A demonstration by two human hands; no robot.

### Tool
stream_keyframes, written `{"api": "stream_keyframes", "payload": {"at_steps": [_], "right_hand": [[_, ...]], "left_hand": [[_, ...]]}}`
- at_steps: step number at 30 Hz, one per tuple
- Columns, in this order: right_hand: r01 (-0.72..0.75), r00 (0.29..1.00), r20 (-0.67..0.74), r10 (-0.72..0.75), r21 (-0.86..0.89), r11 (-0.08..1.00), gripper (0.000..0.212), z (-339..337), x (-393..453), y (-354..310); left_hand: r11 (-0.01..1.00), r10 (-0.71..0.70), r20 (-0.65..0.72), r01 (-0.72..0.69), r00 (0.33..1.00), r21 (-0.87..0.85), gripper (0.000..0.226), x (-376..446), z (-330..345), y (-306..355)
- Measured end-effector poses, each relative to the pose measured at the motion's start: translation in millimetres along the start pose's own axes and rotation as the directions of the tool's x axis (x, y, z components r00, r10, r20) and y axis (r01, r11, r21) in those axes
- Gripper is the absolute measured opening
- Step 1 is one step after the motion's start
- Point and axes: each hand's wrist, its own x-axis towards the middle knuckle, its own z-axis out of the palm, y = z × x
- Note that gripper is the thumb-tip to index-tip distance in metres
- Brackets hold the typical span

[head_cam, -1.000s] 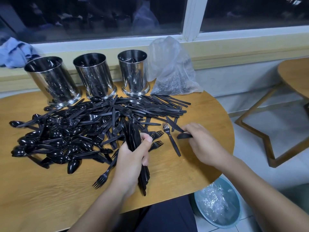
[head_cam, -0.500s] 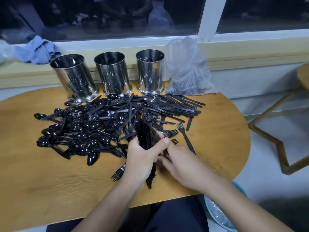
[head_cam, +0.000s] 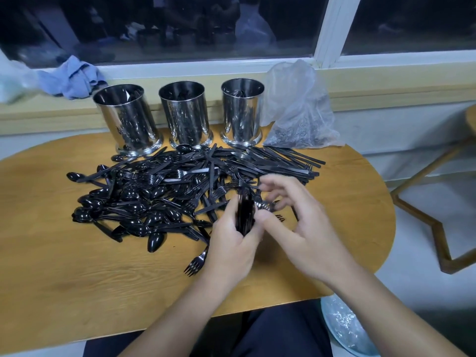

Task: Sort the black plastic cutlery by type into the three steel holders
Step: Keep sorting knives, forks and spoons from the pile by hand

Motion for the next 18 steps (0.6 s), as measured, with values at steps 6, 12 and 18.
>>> {"api": "stream_keyframes", "payload": {"at_steps": [6, 12, 18], "right_hand": [[0.162, 0.981, 0.103, -0.162, 0.005, 0.987, 0.053, 20, 6, -31], [0.1, 0.995, -0.025, -0.099, 0.052, 0.994, 0.029, 40, -5, -24], [0.14, 0.976, -0.174, -0.131, 0.043, 0.989, 0.016, 34, 3, -27]], "left_hand": [[0.991, 0.055, 0.054, -0.061, 0.997, 0.118, 0.041, -11, 5, -10], [0.936, 0.127, -0.002, -0.119, 0.992, 0.331, 0.048, -24, 5, -11], [0.914, 0.135, 0.051, -0.144, 0.99, 0.379, 0.037, -9, 6, 1]]}}
